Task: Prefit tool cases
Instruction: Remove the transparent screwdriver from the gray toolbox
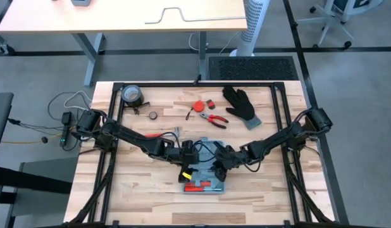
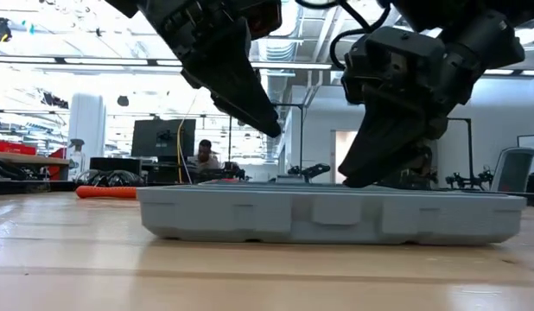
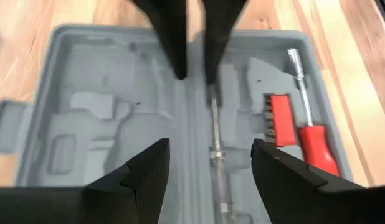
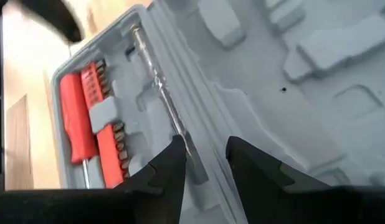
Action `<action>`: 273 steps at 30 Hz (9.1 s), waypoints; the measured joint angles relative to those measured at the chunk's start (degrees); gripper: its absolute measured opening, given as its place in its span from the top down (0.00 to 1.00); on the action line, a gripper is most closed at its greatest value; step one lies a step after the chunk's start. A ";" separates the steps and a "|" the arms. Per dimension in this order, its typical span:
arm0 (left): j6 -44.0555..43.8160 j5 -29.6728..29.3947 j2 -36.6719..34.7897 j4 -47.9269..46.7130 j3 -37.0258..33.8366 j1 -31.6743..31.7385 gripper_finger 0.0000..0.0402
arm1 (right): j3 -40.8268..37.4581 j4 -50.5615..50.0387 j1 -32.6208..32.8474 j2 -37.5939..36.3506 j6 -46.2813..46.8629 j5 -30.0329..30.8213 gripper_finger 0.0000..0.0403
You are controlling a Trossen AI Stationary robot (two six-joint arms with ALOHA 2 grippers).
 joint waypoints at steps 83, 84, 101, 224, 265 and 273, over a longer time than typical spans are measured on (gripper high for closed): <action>5.19 -28.34 16.17 -9.14 9.62 -2.08 0.47 | 0.20 14.56 1.83 7.51 9.64 -0.71 0.66; 5.41 -28.26 16.18 -9.51 9.62 -2.10 0.47 | 0.20 14.60 1.83 7.53 9.64 -0.72 0.66; 5.56 -34.39 17.81 -9.70 9.68 -0.39 0.47 | 0.20 13.46 5.55 7.57 13.02 1.18 0.66; -32.45 1.46 0.88 24.05 -22.07 -0.59 0.58 | -3.08 6.39 -9.63 3.46 18.15 -6.83 0.53; -31.33 -0.66 1.05 23.09 -21.97 -0.09 0.58 | -0.61 17.40 -10.39 -0.67 17.36 -15.58 0.53; -31.36 2.44 0.83 23.01 -22.01 0.00 0.58 | -0.70 14.18 -8.69 -0.69 17.38 -15.17 0.53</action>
